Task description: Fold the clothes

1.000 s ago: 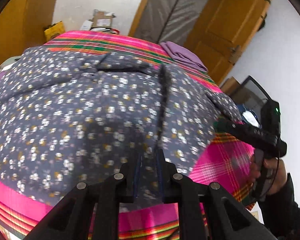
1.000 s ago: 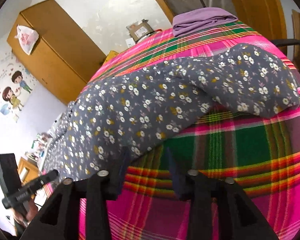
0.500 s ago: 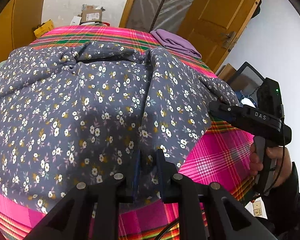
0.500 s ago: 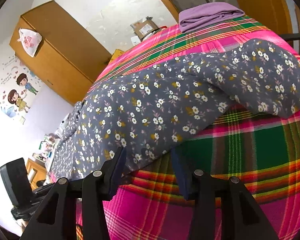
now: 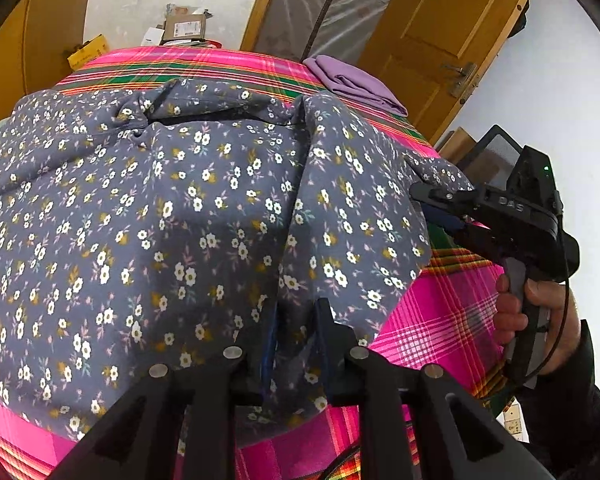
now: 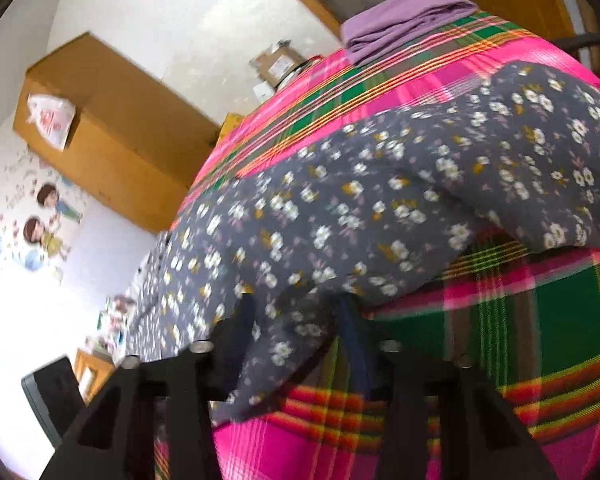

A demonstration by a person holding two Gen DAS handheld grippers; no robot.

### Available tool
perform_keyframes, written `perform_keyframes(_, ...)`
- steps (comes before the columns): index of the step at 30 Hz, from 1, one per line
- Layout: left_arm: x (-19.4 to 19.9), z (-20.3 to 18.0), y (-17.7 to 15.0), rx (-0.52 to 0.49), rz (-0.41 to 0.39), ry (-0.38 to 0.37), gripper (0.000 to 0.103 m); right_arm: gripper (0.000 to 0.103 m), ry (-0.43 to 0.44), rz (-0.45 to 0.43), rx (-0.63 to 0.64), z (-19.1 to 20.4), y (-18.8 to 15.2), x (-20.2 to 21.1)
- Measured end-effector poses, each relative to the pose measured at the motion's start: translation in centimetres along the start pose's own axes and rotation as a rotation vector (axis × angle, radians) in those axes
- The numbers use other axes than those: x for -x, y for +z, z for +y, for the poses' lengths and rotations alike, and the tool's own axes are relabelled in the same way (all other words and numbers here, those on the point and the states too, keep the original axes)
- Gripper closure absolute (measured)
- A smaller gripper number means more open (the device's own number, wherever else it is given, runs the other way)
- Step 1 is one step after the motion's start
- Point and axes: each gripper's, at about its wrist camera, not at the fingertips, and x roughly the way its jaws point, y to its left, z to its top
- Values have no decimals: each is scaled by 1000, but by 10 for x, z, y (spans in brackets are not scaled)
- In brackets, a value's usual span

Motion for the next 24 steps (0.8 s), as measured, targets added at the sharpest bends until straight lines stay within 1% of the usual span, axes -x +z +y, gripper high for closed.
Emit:
perform_keyframes(1, 0, 1, 0, 2, 2, -1, 85, 86, -5, -6, -15, -3, 1, 0)
perform_keyframes(3, -2, 1, 0, 2, 5, -2, 85, 90, -4, -15, -39, -8, 2, 2)
perform_keyframes(4, -2, 1, 0, 3, 6, -3, 85, 94, -3, -22, -47, -10, 3, 2)
perform_keyframes(7, -2, 1, 0, 7, 4, -6, 85, 99, -5, -47, -27, -8, 1, 12)
perform_keyframes(11, 1, 3, -1, 13, 1, -12, 85, 100, -3, -93, 8, 2, -1, 32)
perform_keyframes(15, 5, 4, -3, 11, -11, -16, 85, 100, -1, -132, 38, 13, -12, 67)
perform_keyframes(20, 11, 3, -6, 8, -25, -25, 85, 100, -18, -192, 97, 33, -23, 108)
perform_keyframes(22, 13, 2, -8, 7, -28, -24, 85, 100, -30, -202, 95, 38, -23, 111)
perform_keyframes(24, 16, 2, -10, 6, -30, -24, 85, 100, -38, -193, 84, 36, -31, 120)
